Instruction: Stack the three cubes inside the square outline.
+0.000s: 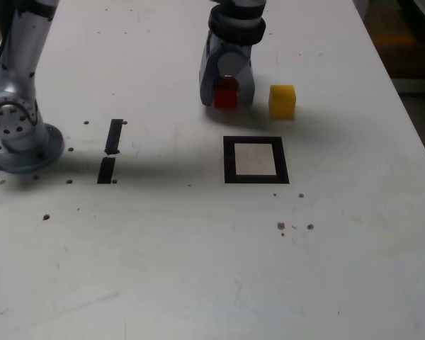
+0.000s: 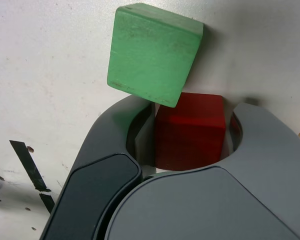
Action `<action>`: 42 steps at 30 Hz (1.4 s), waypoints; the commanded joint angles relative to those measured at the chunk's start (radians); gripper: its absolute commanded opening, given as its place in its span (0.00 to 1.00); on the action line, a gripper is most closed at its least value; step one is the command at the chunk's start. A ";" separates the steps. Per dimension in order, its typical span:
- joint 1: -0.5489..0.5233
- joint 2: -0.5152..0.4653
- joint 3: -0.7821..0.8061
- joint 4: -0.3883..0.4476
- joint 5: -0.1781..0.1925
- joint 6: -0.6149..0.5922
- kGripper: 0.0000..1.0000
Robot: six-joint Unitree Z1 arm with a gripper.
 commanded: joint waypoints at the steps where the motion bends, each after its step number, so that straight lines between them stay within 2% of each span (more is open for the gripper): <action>1: -0.004 -0.036 -0.002 0.017 0.004 -0.014 0.17; 7: -0.052 -0.157 -0.029 0.148 0.044 -0.095 0.15; 10: -0.111 -0.188 -0.028 0.187 0.035 -0.145 0.15; 18: -0.302 -0.131 -0.090 0.172 -0.037 -0.270 0.15; 25: -0.339 -0.081 -0.104 0.167 -0.092 -0.303 0.15; 42: -0.359 0.001 -0.084 0.079 -0.103 -0.310 0.15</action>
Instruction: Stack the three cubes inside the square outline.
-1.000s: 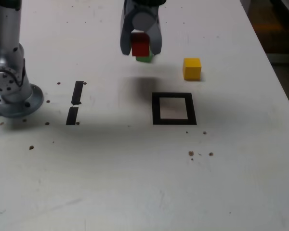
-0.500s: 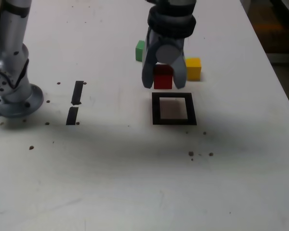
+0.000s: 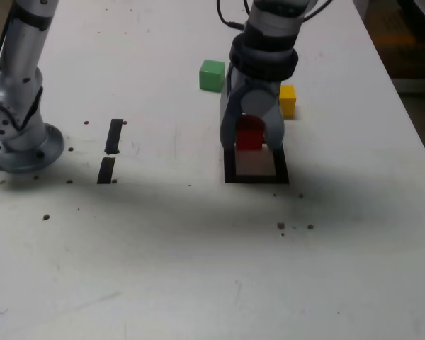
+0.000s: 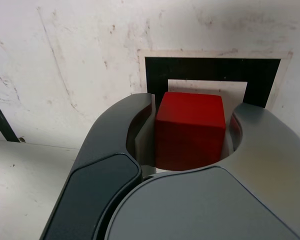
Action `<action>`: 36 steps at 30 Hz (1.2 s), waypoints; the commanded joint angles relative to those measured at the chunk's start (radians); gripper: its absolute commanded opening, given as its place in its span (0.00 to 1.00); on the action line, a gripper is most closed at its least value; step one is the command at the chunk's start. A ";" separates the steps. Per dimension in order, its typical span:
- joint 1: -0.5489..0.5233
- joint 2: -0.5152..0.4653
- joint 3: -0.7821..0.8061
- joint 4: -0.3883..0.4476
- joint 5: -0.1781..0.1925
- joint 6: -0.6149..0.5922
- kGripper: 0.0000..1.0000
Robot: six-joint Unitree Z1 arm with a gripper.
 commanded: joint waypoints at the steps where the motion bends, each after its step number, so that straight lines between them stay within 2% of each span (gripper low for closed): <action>1: -0.009 0.009 0.002 -0.002 -0.001 -0.005 0.15; 18: -0.043 0.026 0.038 -0.076 -0.006 -0.033 0.16; 20: -0.045 0.026 0.043 -0.086 -0.007 -0.034 0.18; 22: -0.046 0.024 0.048 -0.088 -0.007 -0.038 0.30; 27: -0.046 0.017 0.051 -0.075 -0.005 -0.048 0.78; 29: -0.046 0.014 0.048 -0.071 -0.005 -0.049 0.91; 32: -0.046 0.004 0.041 -0.058 -0.004 -0.050 0.98; 36: -0.046 -0.019 0.014 -0.006 0.003 -0.052 1.00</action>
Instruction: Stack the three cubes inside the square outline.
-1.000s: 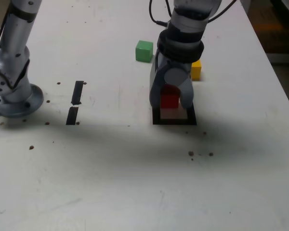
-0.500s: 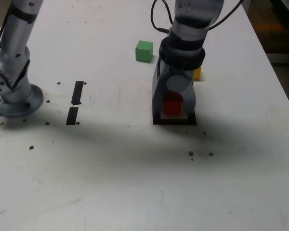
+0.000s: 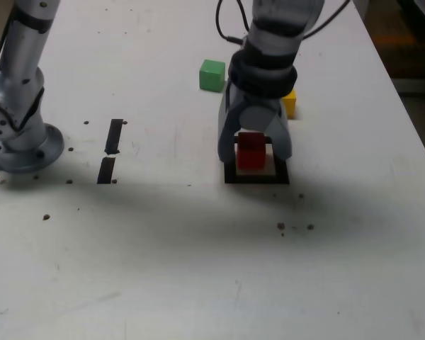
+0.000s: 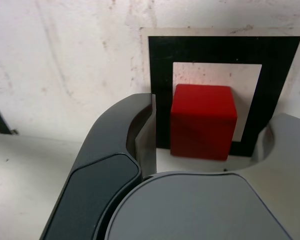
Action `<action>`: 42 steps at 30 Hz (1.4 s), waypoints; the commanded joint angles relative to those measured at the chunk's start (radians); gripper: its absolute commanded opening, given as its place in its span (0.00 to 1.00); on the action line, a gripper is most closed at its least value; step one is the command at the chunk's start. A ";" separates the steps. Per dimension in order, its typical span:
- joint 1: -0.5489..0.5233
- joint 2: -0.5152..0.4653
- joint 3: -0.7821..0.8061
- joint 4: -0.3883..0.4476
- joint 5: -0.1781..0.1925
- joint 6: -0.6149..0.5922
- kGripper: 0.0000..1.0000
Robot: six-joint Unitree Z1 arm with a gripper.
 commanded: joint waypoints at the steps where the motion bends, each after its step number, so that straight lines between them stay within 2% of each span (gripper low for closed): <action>1: -0.002 -0.020 -0.026 0.033 0.010 -0.001 1.00; 6: 0.015 -0.043 -0.138 0.141 0.061 0.015 1.00; 9: 0.056 -0.038 -0.212 0.189 0.078 0.059 1.00; 15: 0.148 0.004 -0.287 0.211 0.084 0.160 0.99; 23: 0.256 0.127 -0.364 0.207 0.112 0.244 0.98; 28: 0.288 0.175 -0.394 0.207 0.109 0.247 0.94; 35: 0.290 0.193 -0.396 0.207 0.096 0.238 0.80; 42: 0.291 0.227 -0.399 0.189 0.085 0.228 0.73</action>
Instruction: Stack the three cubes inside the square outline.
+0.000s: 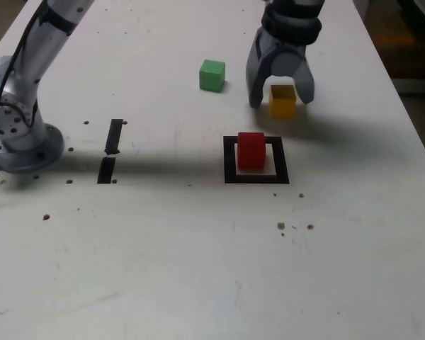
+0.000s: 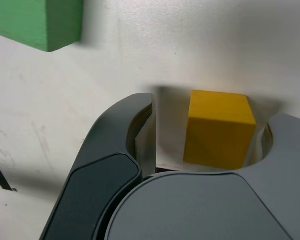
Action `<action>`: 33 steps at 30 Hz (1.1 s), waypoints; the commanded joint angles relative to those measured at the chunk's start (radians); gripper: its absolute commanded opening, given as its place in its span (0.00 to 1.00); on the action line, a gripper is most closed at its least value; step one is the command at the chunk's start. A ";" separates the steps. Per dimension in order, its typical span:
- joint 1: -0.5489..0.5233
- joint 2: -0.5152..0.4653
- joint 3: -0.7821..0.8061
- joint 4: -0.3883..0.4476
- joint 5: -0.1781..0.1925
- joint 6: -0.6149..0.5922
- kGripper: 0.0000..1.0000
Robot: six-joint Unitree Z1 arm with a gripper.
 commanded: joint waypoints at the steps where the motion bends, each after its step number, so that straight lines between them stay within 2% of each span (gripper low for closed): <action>1: 0.000 0.012 -0.007 -0.007 -0.004 -0.001 0.72; 6: 0.000 0.032 -0.014 -0.015 -0.005 -0.001 0.68; 13: 0.001 0.010 -0.019 0.003 0.000 -0.003 0.39; 19: 0.001 -0.002 -0.027 0.022 -0.013 -0.003 0.27; 25: -0.011 -0.052 -0.045 0.069 0.005 -0.012 0.23; 33: -0.090 -0.235 -0.033 0.183 0.027 -0.089 0.20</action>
